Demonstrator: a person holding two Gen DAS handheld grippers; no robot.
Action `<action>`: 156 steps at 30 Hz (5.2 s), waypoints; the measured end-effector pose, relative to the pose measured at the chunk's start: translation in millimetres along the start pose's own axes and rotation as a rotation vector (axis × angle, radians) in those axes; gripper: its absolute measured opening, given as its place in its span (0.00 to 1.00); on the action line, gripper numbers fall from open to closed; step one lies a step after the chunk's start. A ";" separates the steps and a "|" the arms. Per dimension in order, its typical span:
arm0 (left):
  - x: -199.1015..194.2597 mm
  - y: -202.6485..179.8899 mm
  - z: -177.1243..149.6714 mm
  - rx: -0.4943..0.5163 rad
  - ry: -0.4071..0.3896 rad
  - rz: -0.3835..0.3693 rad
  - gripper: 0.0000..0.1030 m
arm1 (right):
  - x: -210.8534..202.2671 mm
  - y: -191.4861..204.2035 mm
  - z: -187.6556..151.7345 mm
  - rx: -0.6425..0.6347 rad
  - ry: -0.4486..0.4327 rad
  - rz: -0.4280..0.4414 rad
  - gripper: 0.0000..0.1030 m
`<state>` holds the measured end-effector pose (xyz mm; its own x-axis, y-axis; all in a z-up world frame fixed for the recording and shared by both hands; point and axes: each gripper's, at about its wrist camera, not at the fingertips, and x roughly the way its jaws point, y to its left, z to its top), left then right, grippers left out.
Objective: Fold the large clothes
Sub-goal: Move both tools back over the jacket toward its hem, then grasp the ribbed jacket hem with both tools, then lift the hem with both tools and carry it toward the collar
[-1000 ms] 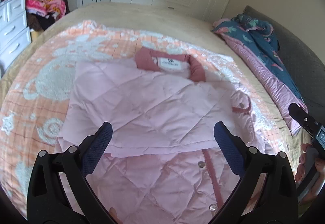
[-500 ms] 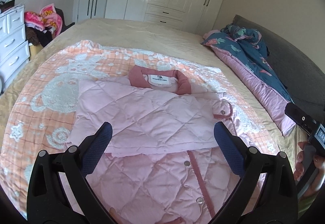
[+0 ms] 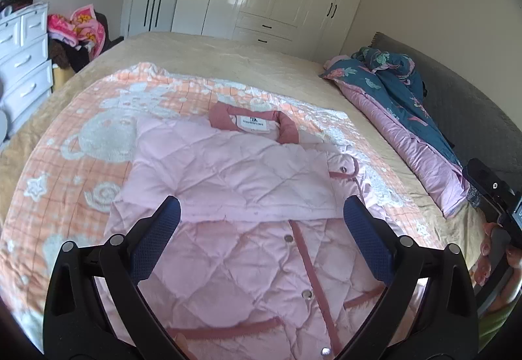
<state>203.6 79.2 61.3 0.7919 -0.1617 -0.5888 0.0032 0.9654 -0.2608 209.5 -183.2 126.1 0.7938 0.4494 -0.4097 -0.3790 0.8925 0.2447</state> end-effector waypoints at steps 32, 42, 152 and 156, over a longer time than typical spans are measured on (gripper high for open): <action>-96.4 4.1 -62.2 -0.010 -0.003 0.090 0.91 | -89.8 -28.3 -58.8 0.023 0.114 -0.097 0.96; -95.5 9.1 -85.6 -0.004 0.043 0.120 0.91 | -96.6 -35.4 -77.0 0.023 0.163 -0.100 0.96; -108.6 84.1 -96.6 -0.107 0.013 0.048 0.10 | -91.0 -92.3 -97.0 0.236 0.142 0.184 0.19; -114.2 77.7 -81.7 -0.094 -0.021 0.043 0.10 | -90.3 -94.2 -88.4 0.254 0.124 0.187 0.18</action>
<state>63.6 155.9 45.9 0.8025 -0.1149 -0.5855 -0.0881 0.9477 -0.3066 131.4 -304.4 62.4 0.6522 0.6193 -0.4371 -0.3692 0.7631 0.5304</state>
